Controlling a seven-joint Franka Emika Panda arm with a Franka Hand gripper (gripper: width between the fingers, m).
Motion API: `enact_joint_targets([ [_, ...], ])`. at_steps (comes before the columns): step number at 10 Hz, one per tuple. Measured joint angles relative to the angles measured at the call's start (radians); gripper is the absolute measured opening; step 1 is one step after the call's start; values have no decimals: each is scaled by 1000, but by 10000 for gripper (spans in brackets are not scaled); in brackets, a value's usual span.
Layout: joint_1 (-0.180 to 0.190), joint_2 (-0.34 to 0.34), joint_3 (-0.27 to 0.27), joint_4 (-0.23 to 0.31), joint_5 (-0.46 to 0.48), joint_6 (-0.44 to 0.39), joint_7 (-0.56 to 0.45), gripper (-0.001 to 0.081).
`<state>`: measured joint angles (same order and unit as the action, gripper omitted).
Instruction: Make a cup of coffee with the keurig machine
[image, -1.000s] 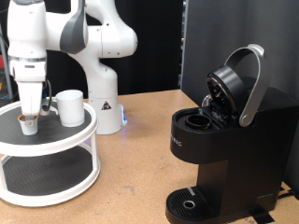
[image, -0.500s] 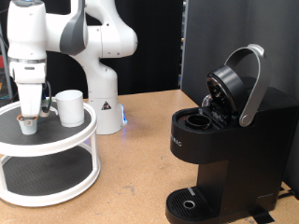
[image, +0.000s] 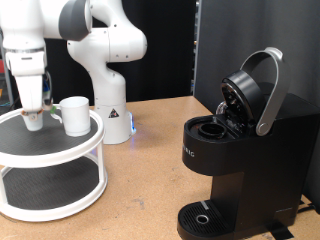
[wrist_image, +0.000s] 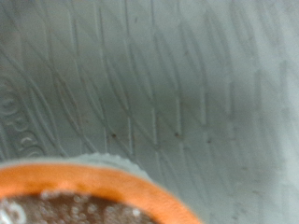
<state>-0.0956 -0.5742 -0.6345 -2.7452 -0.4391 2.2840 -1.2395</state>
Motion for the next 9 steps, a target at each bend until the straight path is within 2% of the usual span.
enact_joint_targets([
  [3, 0, -87, 30, 51, 7, -104, -27, 434],
  [6, 0, -100, 36, 56, 19, -127, -36, 434],
  [7, 6, -101, 34, 57, 62, -134, -36, 434],
  [9, 45, -107, 41, 79, 181, -168, -24, 434],
])
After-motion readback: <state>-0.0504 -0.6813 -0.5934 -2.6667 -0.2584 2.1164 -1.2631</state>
